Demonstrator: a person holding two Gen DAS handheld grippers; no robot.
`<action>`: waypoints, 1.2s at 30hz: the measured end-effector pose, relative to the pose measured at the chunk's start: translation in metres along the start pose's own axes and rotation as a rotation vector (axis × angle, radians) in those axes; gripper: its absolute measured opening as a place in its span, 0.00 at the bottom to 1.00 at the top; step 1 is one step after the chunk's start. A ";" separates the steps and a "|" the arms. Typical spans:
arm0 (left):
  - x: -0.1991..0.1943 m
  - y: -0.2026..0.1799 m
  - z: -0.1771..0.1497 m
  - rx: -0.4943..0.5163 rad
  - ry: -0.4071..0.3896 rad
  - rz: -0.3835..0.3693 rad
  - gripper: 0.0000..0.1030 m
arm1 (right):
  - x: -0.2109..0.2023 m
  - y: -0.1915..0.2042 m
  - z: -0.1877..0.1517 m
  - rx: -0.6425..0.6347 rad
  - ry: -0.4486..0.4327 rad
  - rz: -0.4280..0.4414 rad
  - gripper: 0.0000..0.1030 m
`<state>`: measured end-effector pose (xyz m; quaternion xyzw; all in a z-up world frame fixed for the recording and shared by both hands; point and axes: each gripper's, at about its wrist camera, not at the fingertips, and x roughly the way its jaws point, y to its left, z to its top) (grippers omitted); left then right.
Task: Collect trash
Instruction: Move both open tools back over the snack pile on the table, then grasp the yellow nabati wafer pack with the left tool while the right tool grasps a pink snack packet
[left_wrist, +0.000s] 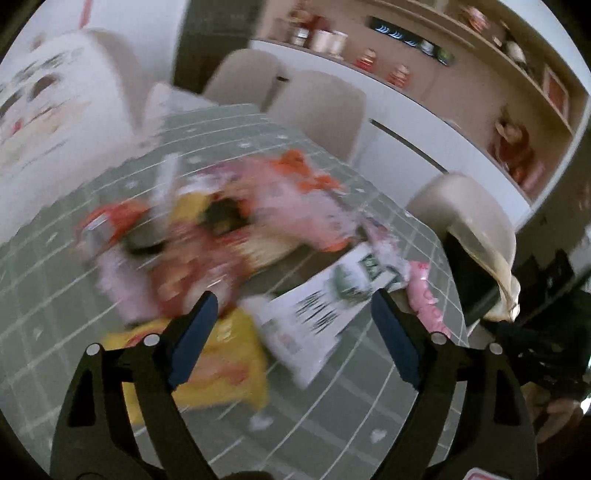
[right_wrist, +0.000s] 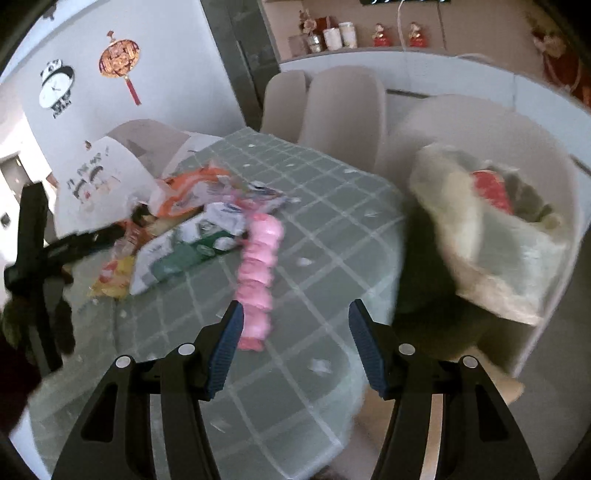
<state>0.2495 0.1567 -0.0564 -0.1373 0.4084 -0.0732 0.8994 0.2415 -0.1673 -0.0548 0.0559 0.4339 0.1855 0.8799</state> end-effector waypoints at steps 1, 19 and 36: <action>-0.006 0.010 -0.004 -0.018 -0.004 0.032 0.79 | 0.006 0.008 0.002 -0.017 0.011 0.006 0.55; 0.003 0.073 -0.032 -0.169 0.096 0.233 0.28 | 0.036 0.046 0.051 -0.148 -0.027 -0.007 0.54; -0.062 0.018 -0.042 -0.231 -0.053 0.125 0.10 | 0.117 0.004 0.102 0.135 0.061 0.043 0.54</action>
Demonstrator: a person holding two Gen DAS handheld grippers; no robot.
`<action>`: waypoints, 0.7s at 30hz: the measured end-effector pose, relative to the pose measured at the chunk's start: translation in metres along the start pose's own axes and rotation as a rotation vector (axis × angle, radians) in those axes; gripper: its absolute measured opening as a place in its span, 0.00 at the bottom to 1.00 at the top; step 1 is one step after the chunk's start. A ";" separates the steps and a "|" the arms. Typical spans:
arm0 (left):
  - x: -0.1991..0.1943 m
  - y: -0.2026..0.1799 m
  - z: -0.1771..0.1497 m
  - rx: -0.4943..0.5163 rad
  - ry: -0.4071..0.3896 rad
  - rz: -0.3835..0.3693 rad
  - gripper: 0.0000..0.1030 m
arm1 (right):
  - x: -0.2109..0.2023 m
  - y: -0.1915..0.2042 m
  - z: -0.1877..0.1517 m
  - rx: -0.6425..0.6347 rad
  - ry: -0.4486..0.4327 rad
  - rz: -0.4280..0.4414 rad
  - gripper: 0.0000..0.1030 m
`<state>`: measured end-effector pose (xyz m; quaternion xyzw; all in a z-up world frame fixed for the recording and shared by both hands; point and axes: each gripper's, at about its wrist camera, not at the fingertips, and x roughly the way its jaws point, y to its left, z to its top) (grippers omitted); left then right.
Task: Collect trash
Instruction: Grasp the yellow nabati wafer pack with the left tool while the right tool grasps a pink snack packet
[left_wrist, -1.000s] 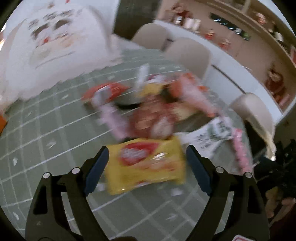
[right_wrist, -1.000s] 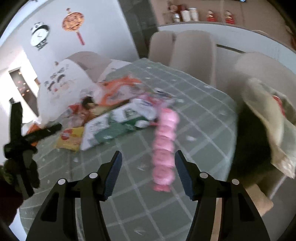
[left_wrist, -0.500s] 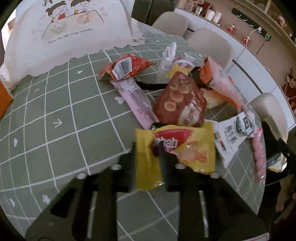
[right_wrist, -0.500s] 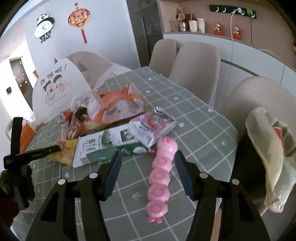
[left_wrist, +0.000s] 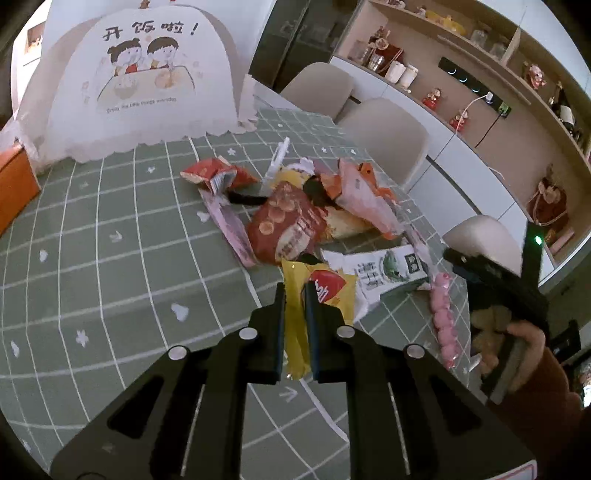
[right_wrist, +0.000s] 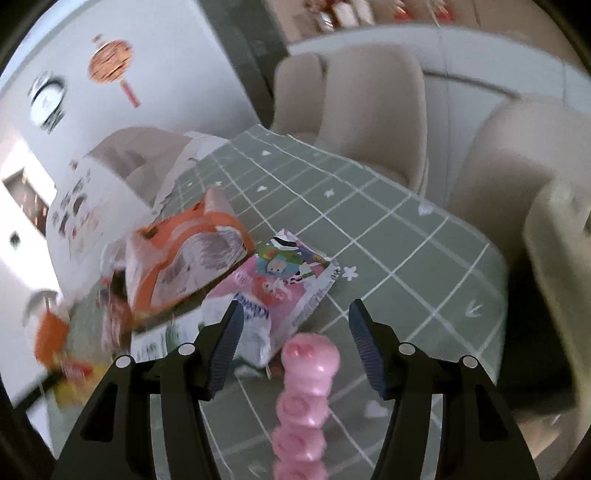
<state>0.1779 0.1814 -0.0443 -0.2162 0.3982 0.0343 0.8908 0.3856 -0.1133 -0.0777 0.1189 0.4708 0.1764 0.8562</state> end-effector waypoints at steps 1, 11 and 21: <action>0.002 -0.001 -0.001 -0.007 0.007 -0.007 0.10 | 0.005 -0.001 0.002 0.029 0.002 0.003 0.54; 0.001 -0.015 0.009 0.030 0.012 -0.035 0.10 | 0.045 -0.002 0.011 0.059 0.121 0.027 0.28; 0.032 -0.023 0.050 -0.017 -0.032 -0.118 0.10 | -0.025 -0.006 0.024 -0.020 0.043 0.088 0.04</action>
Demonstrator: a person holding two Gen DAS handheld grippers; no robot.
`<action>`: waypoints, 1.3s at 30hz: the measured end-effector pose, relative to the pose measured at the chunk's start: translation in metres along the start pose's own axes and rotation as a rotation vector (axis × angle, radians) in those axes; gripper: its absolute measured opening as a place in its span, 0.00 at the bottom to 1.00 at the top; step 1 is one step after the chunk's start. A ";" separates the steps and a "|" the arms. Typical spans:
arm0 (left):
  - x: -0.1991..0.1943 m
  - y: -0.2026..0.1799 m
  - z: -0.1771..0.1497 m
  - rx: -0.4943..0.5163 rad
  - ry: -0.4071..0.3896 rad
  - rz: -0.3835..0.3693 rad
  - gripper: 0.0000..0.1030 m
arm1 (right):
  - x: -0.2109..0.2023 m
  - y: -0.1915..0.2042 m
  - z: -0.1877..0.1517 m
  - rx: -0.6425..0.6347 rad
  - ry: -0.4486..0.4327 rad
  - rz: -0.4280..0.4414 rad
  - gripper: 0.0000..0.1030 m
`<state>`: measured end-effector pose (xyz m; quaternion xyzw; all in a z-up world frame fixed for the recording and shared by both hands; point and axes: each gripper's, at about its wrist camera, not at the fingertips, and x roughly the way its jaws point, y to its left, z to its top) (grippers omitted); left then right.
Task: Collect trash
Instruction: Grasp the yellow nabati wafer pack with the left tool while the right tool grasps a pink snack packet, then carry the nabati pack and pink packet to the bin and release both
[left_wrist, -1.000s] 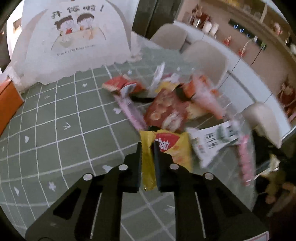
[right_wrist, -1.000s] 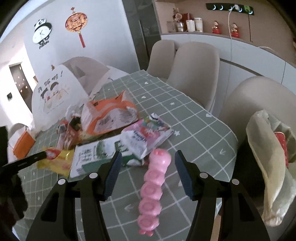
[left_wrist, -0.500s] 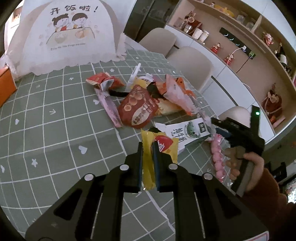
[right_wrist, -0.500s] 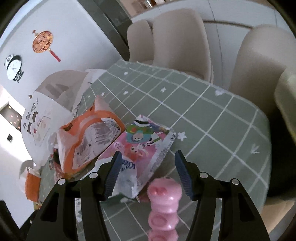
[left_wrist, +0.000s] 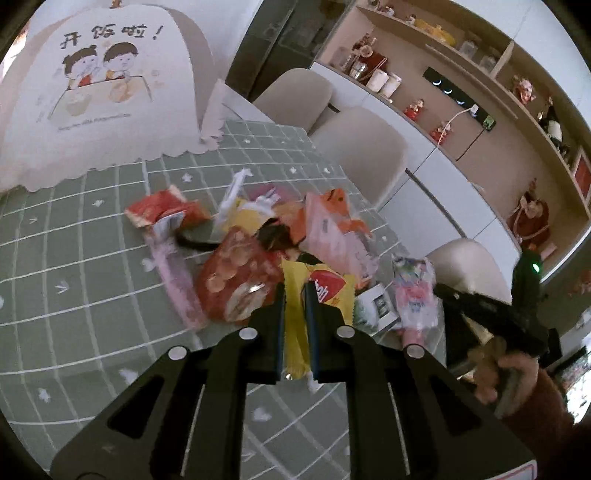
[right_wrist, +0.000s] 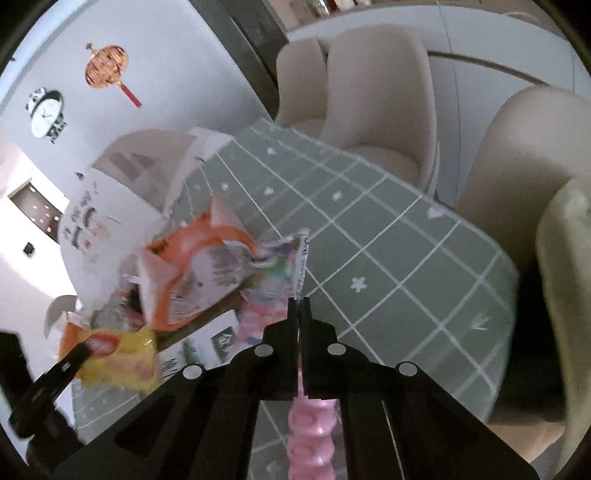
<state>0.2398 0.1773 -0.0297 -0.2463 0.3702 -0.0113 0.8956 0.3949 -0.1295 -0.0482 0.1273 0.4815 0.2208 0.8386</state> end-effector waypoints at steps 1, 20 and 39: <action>0.000 -0.005 0.001 0.009 -0.007 -0.006 0.10 | -0.008 0.000 0.000 -0.011 -0.013 0.005 0.04; -0.027 -0.141 0.006 0.145 -0.110 -0.150 0.10 | -0.211 -0.033 0.008 -0.113 -0.306 -0.058 0.04; 0.126 -0.385 -0.016 0.443 0.213 -0.426 0.10 | -0.337 -0.181 -0.009 0.018 -0.459 -0.314 0.03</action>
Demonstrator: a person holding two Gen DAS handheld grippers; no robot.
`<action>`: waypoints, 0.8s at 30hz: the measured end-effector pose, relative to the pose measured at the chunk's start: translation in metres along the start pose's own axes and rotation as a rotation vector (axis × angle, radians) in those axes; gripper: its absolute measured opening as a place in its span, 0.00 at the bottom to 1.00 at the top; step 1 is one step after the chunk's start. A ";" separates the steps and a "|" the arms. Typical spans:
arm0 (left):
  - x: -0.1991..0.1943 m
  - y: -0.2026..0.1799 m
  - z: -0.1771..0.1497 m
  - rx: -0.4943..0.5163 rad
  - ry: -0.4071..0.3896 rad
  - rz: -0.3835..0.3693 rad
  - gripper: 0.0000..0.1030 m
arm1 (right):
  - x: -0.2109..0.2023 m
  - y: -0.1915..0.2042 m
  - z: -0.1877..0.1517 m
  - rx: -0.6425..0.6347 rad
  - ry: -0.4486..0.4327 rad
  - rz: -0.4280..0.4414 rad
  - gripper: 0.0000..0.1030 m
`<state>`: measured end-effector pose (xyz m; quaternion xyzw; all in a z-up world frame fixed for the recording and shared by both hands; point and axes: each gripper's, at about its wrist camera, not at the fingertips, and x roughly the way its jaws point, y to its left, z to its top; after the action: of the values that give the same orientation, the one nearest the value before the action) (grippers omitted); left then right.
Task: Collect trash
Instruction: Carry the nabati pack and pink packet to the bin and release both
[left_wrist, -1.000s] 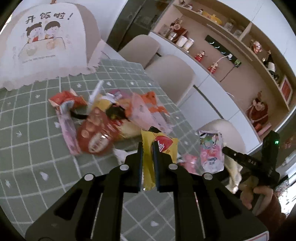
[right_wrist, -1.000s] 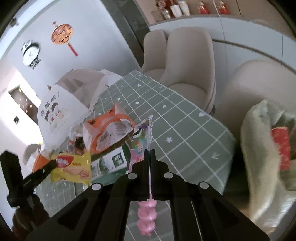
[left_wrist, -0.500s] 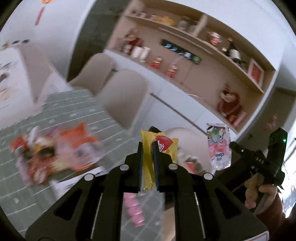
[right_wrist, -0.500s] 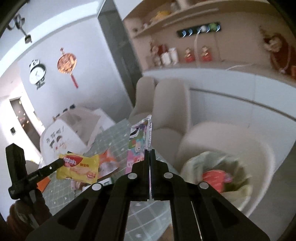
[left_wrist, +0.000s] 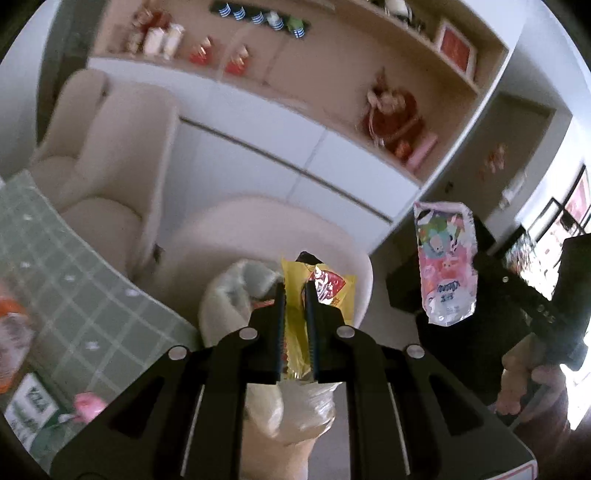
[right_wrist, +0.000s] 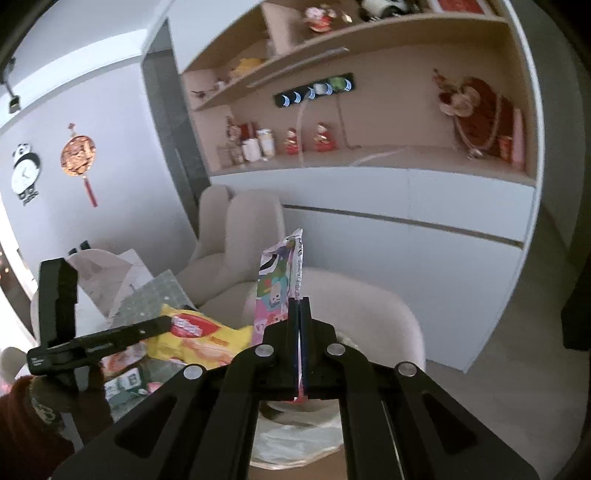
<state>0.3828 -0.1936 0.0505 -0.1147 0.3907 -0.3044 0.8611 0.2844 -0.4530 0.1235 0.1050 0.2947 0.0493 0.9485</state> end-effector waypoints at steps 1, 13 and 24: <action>0.015 -0.003 0.000 0.007 0.025 0.001 0.10 | 0.004 -0.004 -0.002 0.008 0.006 -0.005 0.03; 0.089 0.013 -0.010 -0.013 0.162 0.008 0.33 | 0.052 -0.022 -0.028 0.063 0.103 0.014 0.03; 0.018 0.048 -0.011 -0.061 0.049 0.107 0.43 | 0.151 0.015 -0.068 -0.003 0.295 0.011 0.03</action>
<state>0.4049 -0.1665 0.0110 -0.1123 0.4265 -0.2486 0.8624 0.3695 -0.4030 -0.0110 0.0970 0.4302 0.0698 0.8948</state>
